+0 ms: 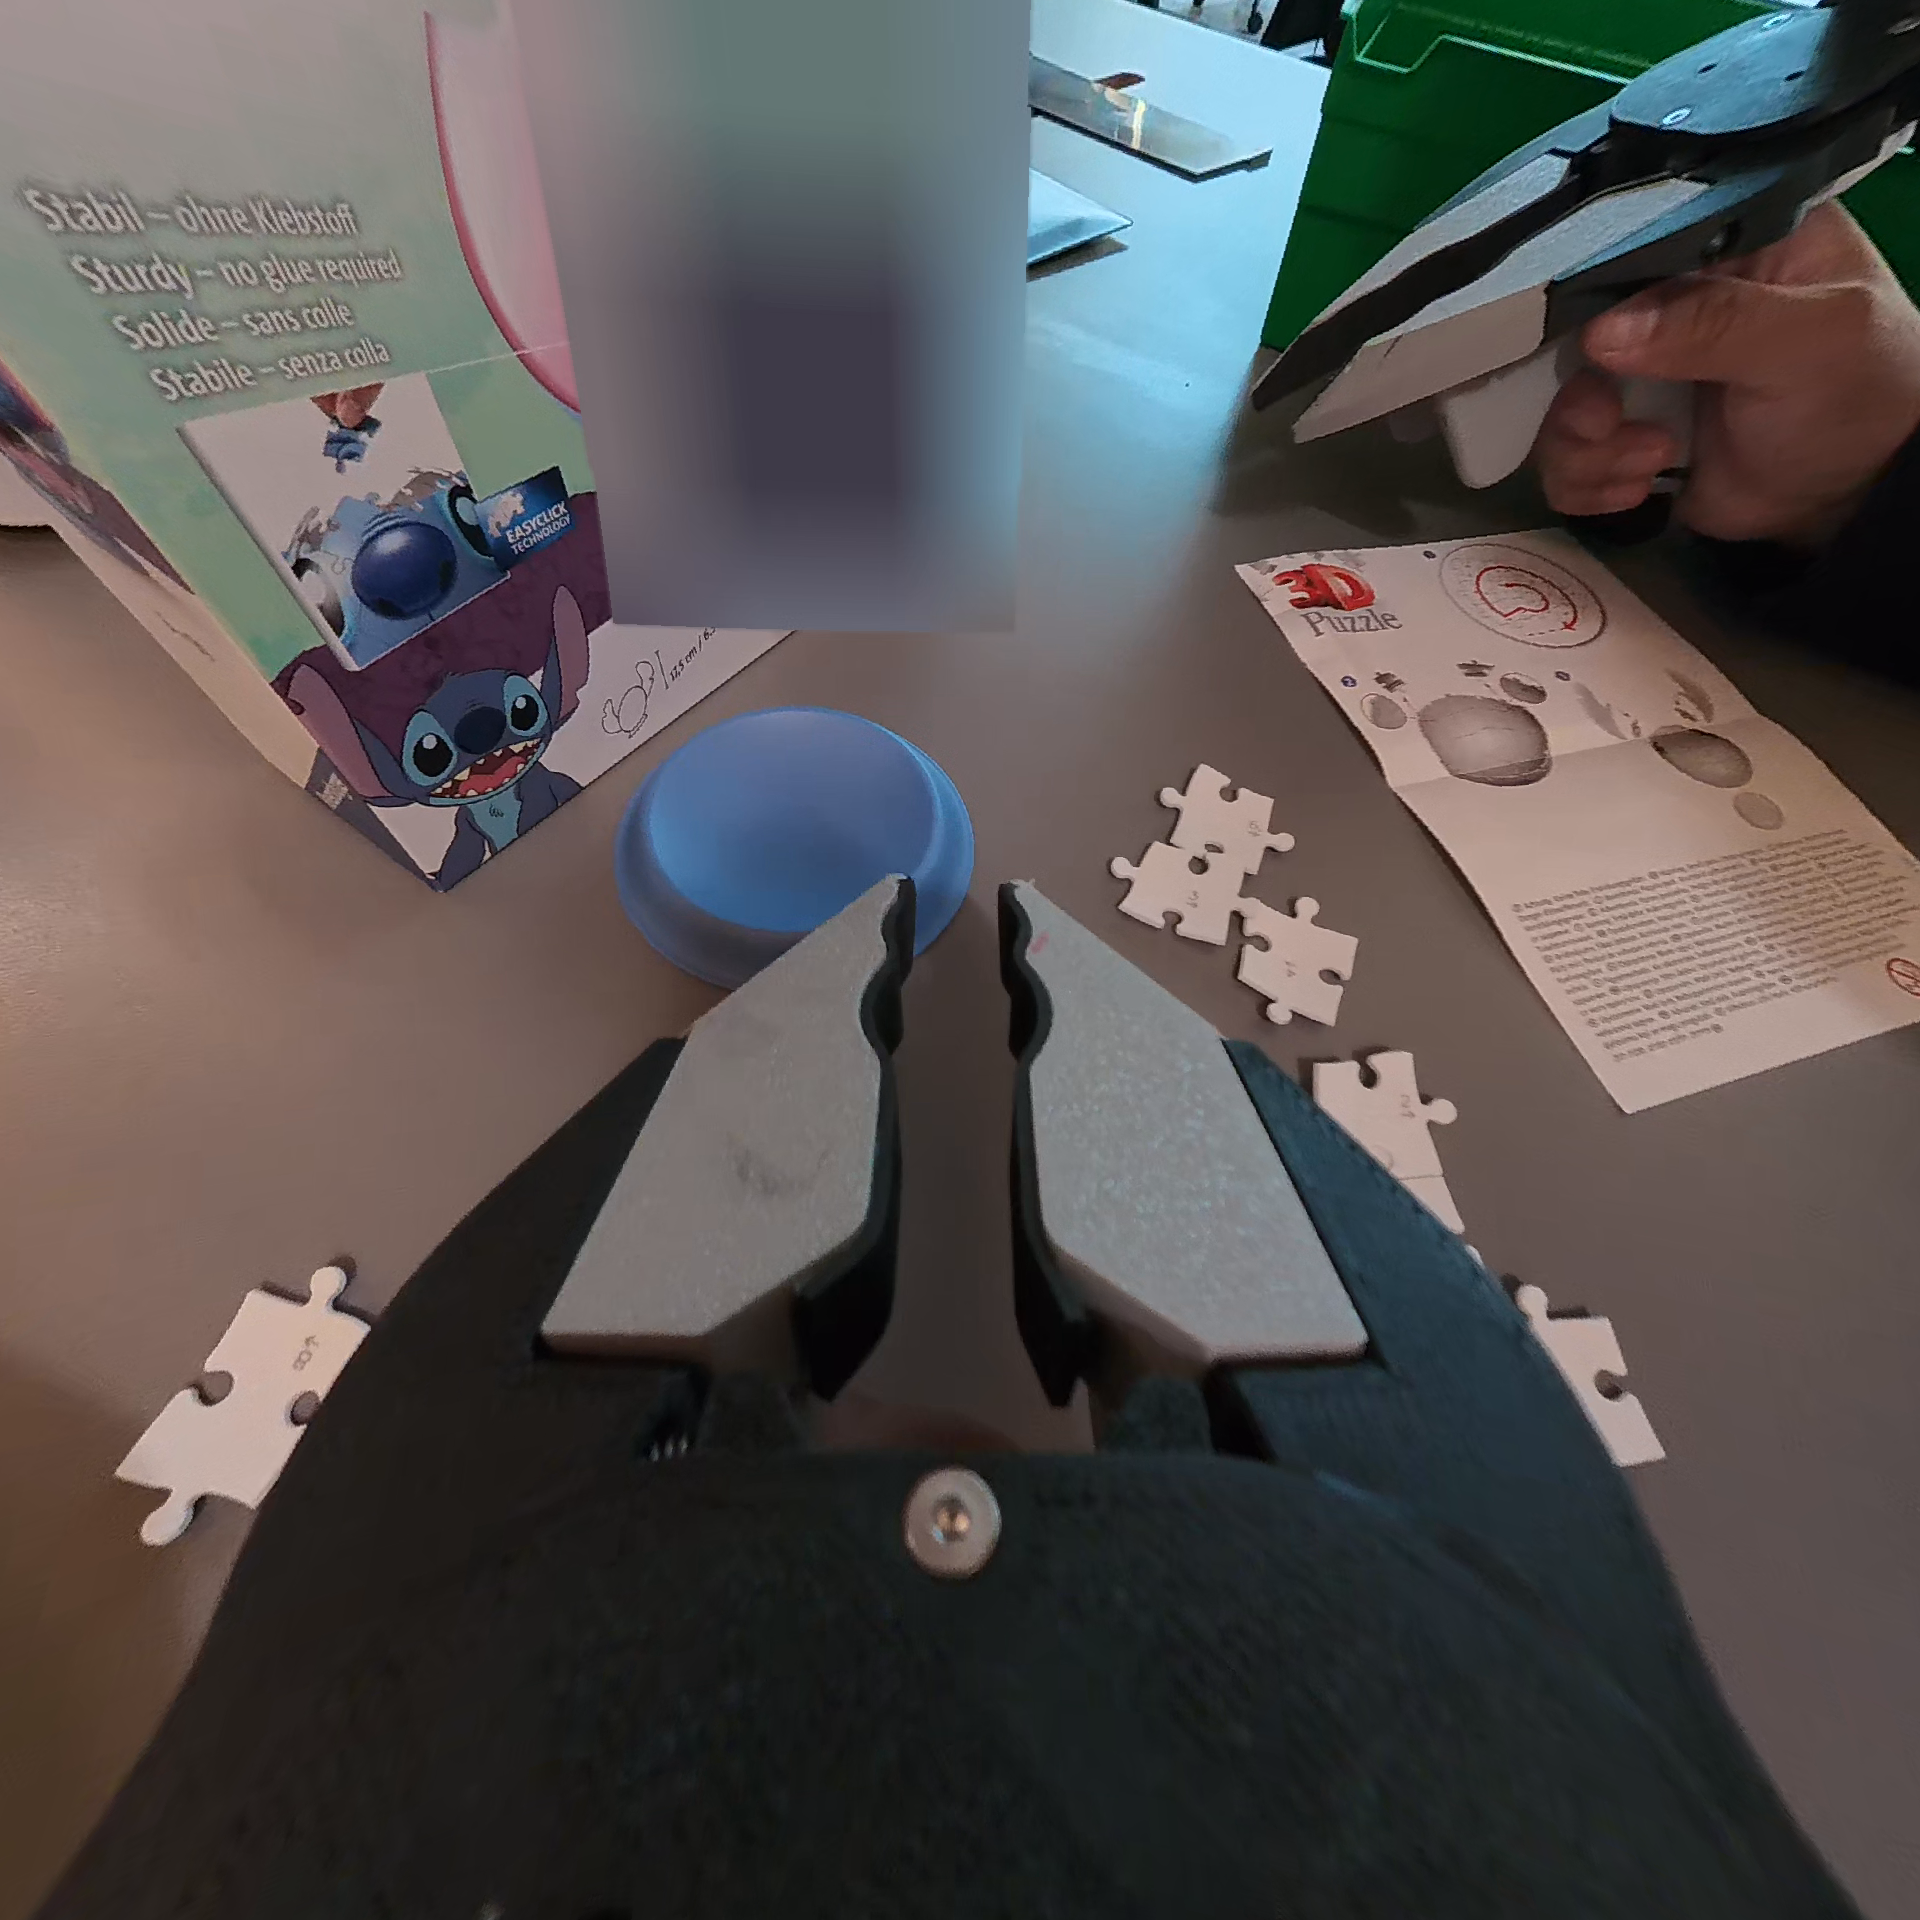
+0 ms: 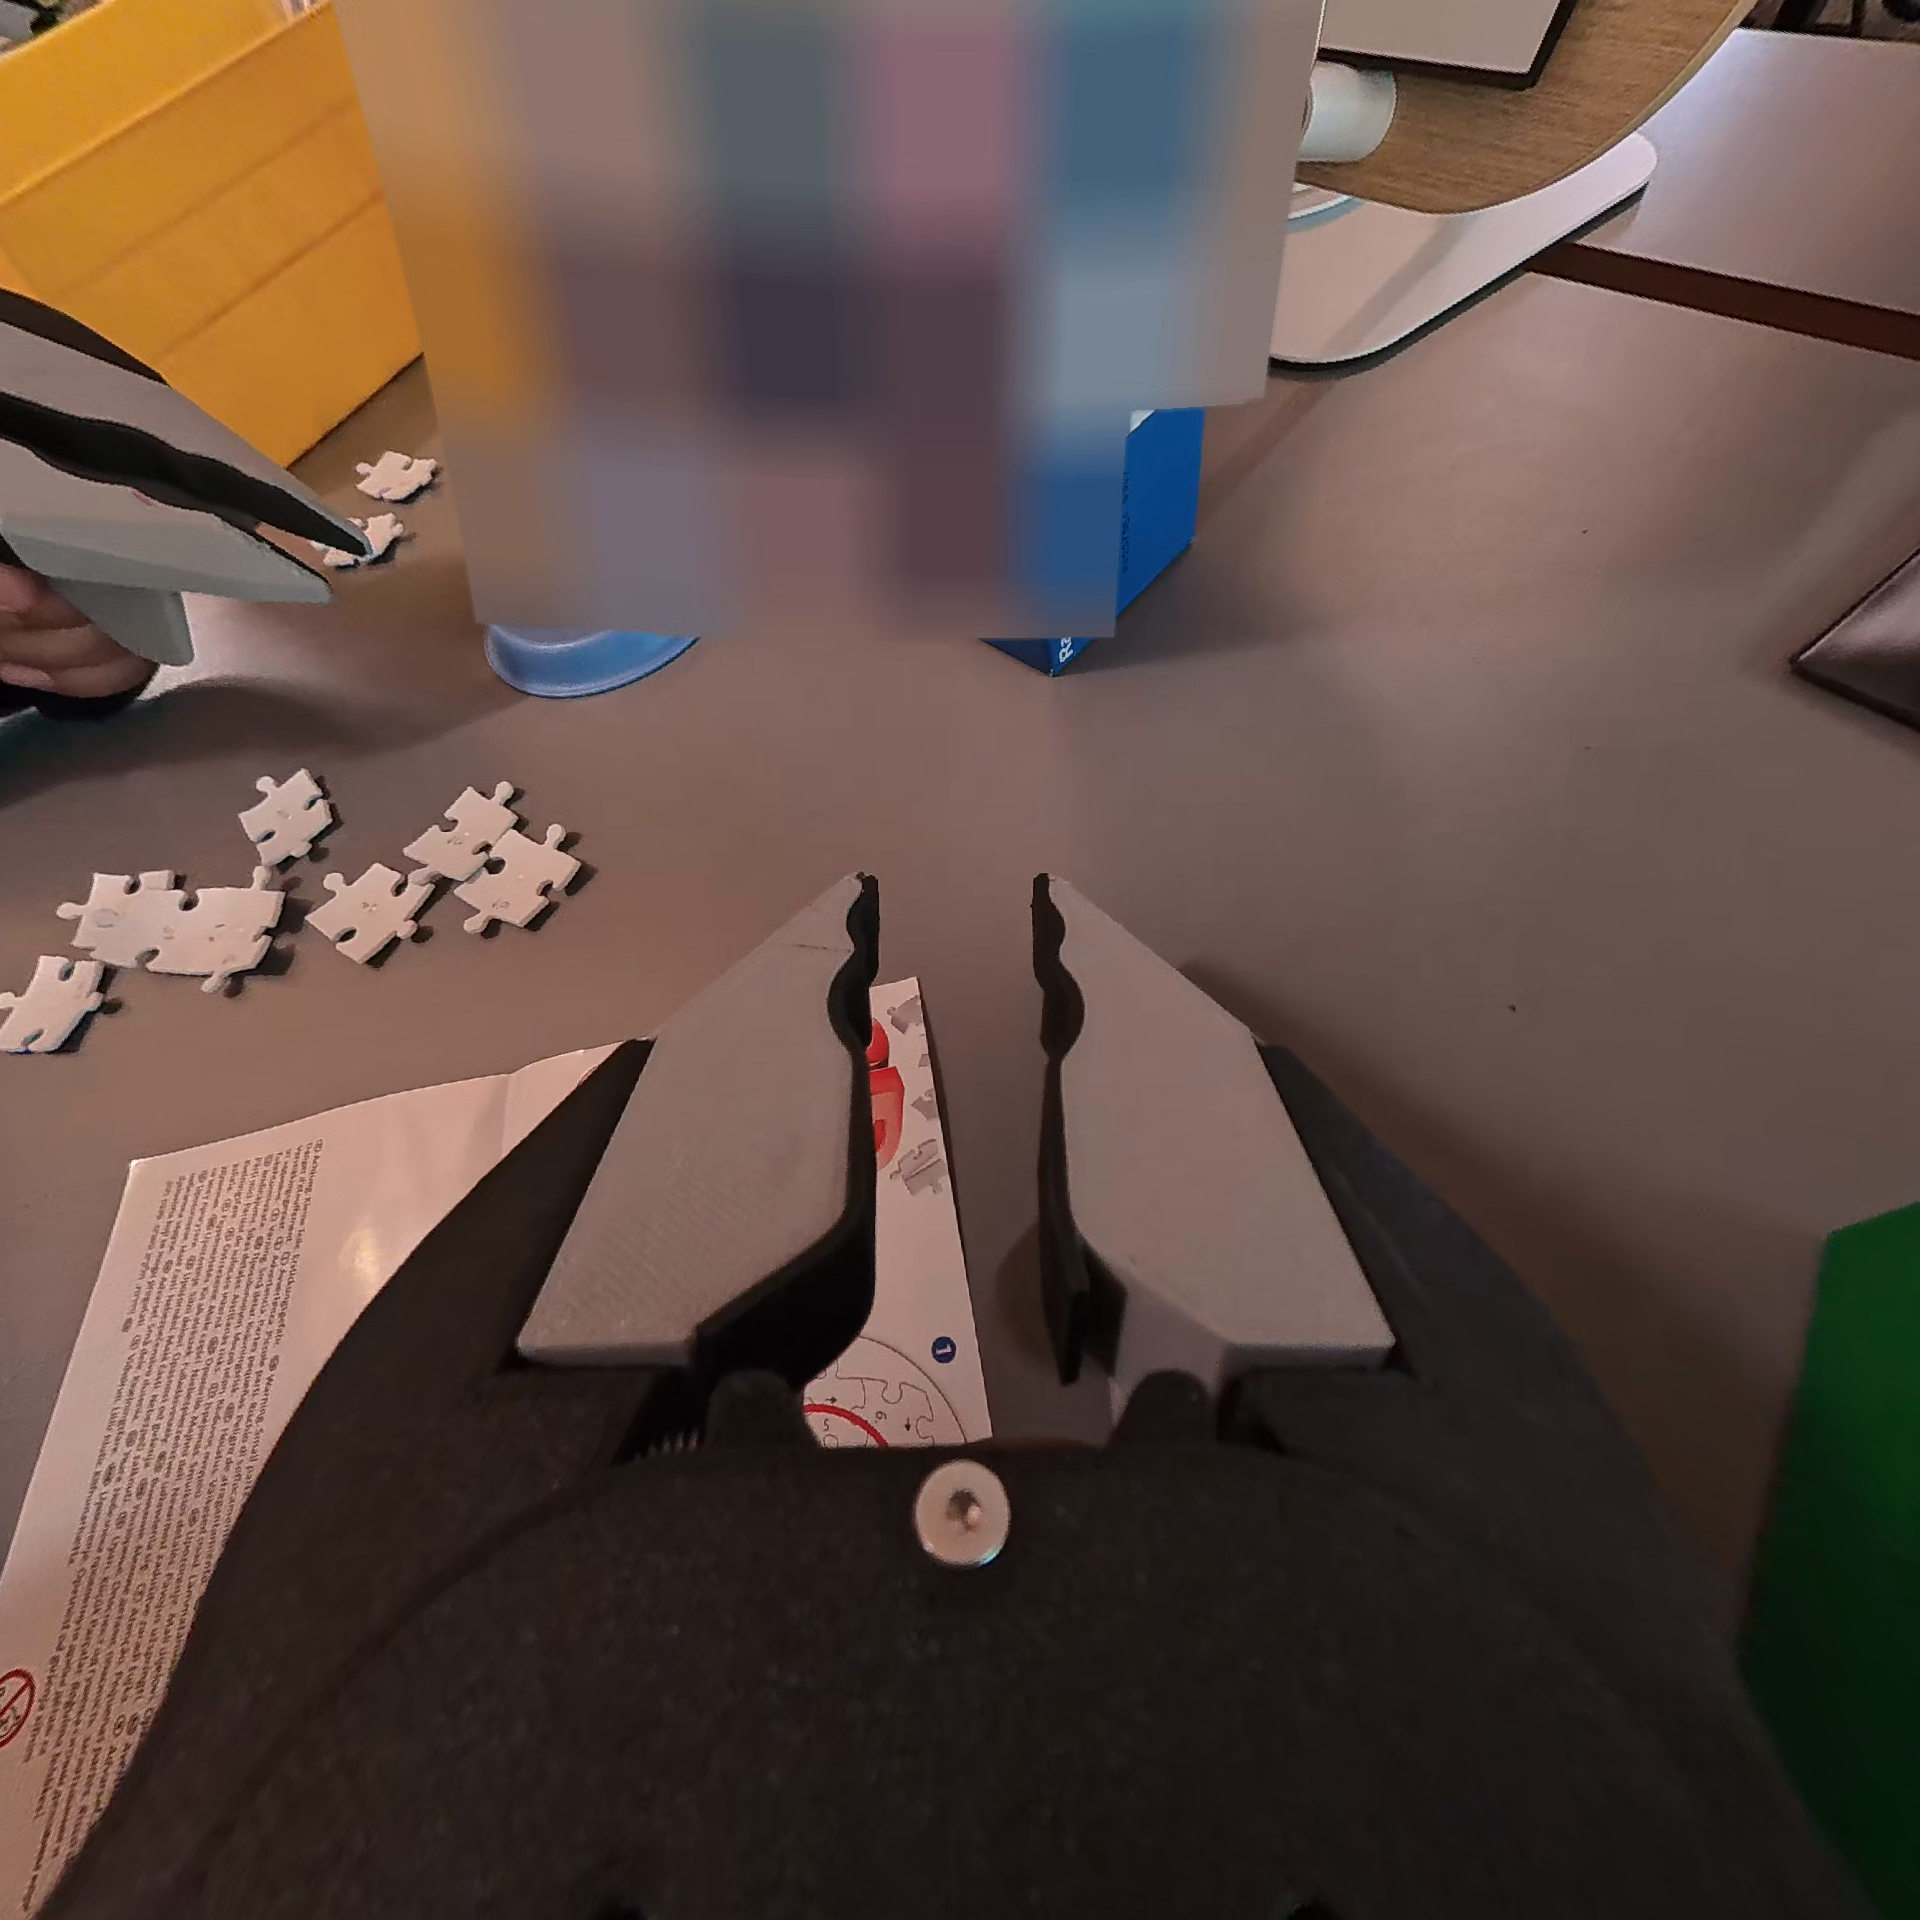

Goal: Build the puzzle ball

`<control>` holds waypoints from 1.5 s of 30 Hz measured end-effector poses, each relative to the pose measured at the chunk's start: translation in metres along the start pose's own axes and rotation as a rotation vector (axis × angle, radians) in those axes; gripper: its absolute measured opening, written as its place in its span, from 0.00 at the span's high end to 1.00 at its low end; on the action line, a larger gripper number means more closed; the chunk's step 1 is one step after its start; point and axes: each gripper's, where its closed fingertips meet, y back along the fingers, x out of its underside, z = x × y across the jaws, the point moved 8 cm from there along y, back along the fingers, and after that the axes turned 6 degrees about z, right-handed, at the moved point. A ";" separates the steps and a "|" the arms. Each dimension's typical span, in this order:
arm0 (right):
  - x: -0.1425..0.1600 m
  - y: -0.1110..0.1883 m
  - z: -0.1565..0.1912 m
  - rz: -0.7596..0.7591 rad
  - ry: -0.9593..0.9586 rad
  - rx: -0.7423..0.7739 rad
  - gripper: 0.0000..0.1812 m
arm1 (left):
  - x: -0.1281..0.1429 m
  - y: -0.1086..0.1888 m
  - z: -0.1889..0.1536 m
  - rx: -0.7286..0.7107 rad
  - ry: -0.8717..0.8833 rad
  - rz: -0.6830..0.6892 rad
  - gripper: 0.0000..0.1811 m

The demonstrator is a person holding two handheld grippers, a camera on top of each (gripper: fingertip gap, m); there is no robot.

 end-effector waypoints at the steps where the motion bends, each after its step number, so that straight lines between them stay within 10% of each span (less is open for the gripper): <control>1: 0.000 0.000 0.000 0.001 0.001 0.000 0.85 | 0.000 0.000 0.000 0.000 0.000 0.000 0.93; 45: 0.003 -0.005 0.001 0.031 0.018 0.003 0.85 | -0.001 0.001 -0.010 0.058 -0.047 0.005 0.99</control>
